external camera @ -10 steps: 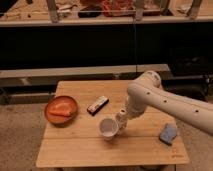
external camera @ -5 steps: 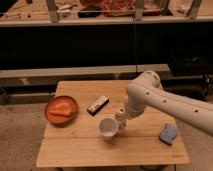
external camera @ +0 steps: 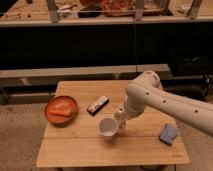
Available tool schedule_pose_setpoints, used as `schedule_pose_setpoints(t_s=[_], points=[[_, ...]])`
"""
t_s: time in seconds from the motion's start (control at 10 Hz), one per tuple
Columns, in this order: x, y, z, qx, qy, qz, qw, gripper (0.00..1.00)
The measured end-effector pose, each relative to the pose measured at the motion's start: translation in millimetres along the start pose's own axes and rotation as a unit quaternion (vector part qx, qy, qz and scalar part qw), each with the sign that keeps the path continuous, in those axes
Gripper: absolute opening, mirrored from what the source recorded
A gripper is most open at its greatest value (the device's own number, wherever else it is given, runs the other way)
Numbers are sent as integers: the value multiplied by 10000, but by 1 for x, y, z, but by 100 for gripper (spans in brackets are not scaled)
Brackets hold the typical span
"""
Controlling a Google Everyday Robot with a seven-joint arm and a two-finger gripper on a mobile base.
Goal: Knock the bottle over
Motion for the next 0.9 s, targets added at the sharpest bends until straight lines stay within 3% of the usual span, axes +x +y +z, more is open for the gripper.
schedule_pose_setpoints(t_s=[0.9], points=[[-9,-6,-3,30,-26,-279,9996,0]])
